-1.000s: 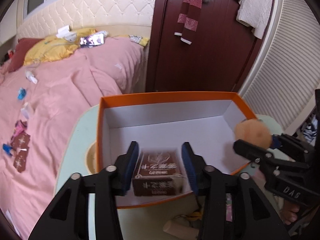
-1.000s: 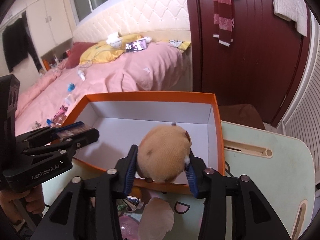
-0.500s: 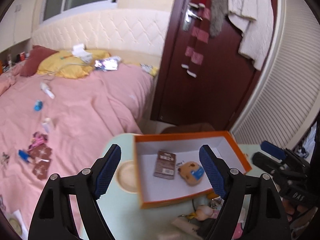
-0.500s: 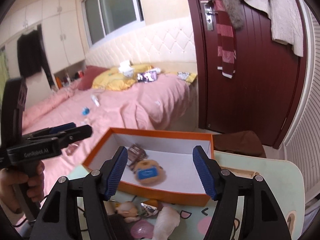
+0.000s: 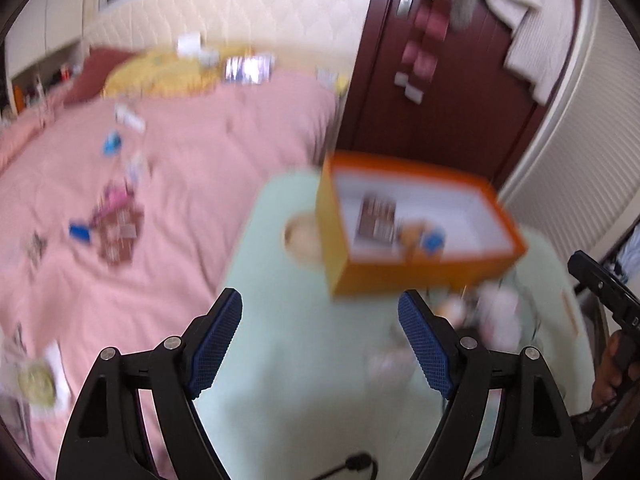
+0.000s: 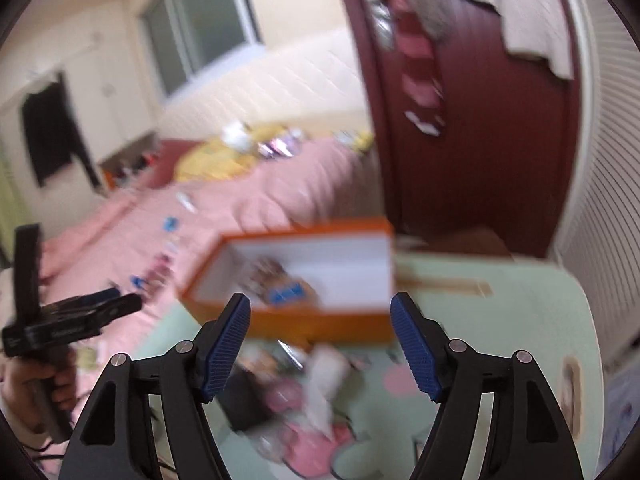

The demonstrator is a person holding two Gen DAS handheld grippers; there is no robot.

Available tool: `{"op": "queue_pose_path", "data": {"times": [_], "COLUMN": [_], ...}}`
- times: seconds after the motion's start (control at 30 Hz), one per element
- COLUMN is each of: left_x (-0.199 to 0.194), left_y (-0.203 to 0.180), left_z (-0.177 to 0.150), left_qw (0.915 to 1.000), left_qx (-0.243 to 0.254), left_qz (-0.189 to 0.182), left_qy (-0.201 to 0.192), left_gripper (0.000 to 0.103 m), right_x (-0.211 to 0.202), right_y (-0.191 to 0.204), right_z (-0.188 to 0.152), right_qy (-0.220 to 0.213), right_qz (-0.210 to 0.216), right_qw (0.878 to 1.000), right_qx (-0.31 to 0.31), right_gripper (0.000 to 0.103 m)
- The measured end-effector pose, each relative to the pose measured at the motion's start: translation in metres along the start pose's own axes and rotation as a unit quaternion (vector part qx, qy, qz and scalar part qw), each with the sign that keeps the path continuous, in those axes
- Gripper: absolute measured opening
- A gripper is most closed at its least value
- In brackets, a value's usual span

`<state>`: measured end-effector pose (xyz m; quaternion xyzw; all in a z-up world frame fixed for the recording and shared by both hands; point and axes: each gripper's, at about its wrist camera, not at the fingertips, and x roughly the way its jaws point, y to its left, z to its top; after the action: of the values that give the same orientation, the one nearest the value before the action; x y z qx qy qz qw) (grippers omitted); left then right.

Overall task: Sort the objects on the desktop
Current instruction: 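Open both tools and withdraw them from the orange box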

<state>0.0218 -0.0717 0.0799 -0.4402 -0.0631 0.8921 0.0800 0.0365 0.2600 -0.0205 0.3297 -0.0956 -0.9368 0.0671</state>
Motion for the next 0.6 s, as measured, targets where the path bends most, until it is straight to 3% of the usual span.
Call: {"op": "queue_pose_path", "data": {"times": [0.17,0.27,0.37,0.5,0.6], "left_x": [0.015,0.025,0.041,0.052,0.057], "left_y": [0.004,-0.002,-0.010,-0.022,-0.024], "left_z": [-0.032,-0.040,-0.046,-0.052,-0.052], "left_qw": [0.9987,0.9985,0.9985,0.9952,0.9950], "left_qx": [-0.006,0.009,0.038,0.084,0.086], "left_qz": [-0.044,-0.046,-0.017,0.043,0.046], "left_qy": [0.024,0.029,0.035,0.025,0.021], "left_gripper": [0.081,0.081,0.082,0.092,0.096], "right_x": [0.019,0.027,0.033,0.038,0.044], "right_y": [-0.020,-0.027,-0.035,-0.037,-0.031], "right_z": [-0.044,-0.061,-0.072,-0.077,-0.080], "right_qy": [0.067,0.089,0.104,0.101,0.113], "right_qz": [-0.068,-0.089,-0.095,-0.117,-0.131], "right_qw": [0.995,0.992,0.989,0.987,0.985], "right_qx": [0.020,0.018,0.036,0.030,0.004], "right_gripper": [0.073,0.073,0.073,0.089,0.098]}}
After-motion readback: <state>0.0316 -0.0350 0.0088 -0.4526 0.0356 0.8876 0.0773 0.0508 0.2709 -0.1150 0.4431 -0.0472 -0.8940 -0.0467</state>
